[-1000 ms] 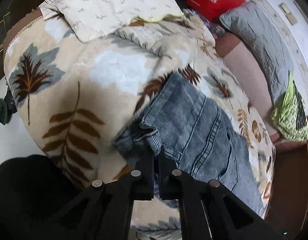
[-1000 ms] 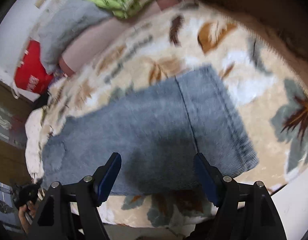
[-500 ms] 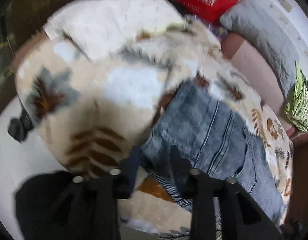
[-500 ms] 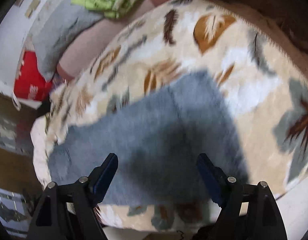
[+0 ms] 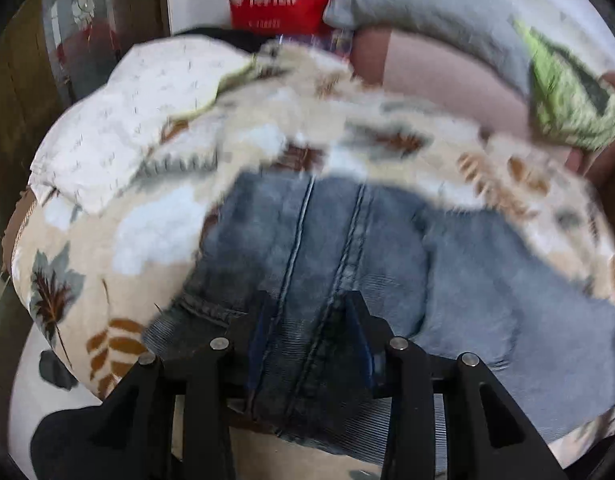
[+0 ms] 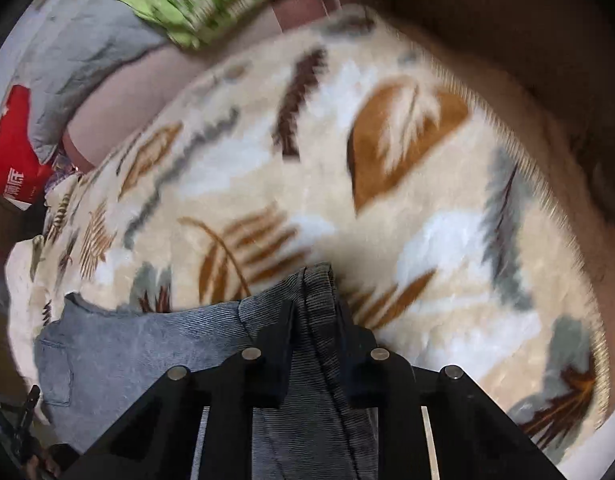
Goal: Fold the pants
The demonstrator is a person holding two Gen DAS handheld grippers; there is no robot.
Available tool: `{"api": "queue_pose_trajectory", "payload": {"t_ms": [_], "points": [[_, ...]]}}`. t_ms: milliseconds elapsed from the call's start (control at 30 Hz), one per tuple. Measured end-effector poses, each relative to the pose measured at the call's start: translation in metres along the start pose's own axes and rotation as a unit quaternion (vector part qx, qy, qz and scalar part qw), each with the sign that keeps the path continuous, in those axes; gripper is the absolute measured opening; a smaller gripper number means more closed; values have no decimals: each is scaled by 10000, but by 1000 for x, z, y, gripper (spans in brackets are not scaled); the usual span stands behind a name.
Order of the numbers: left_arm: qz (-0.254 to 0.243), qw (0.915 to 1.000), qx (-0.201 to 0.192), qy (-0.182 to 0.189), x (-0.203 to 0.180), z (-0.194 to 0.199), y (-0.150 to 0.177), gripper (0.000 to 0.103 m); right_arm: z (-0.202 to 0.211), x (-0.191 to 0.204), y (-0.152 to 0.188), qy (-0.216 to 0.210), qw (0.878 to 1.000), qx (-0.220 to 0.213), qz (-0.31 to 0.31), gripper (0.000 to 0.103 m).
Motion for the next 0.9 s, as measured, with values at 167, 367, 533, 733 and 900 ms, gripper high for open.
{"api": "queue_pose_trajectory", "payload": {"t_ms": [167,367,533,733,900], "points": [[28,9999,-107,125,-3,14,-4,41,-28,-1,9,532,9972,431,295,40],[-282,9957,-650,590,-34,35,-26,59,30,43,-3,535,9963,-297,602,69],[-539,9981,262,-111,-33,-32,-15,62,-35,48,21,212,9951,892,374,82],[-332,9972,-568,353,-33,12,-33,63,15,126,-14,161,9929,362,1125,68],[-184,9997,188,12,-13,-37,-22,65,-3,279,-25,-1146,9657,597,2250,68]]}}
Point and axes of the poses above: each gripper's, at about its wrist camera, not at the fingertips, and z roughly against the way its jaws point, x to its left, y to its underside, the point moved 5 cm from there along -z, roughly the way its jaws point, and after that the axes turned 6 degrees about z, right-handed, at the moved point
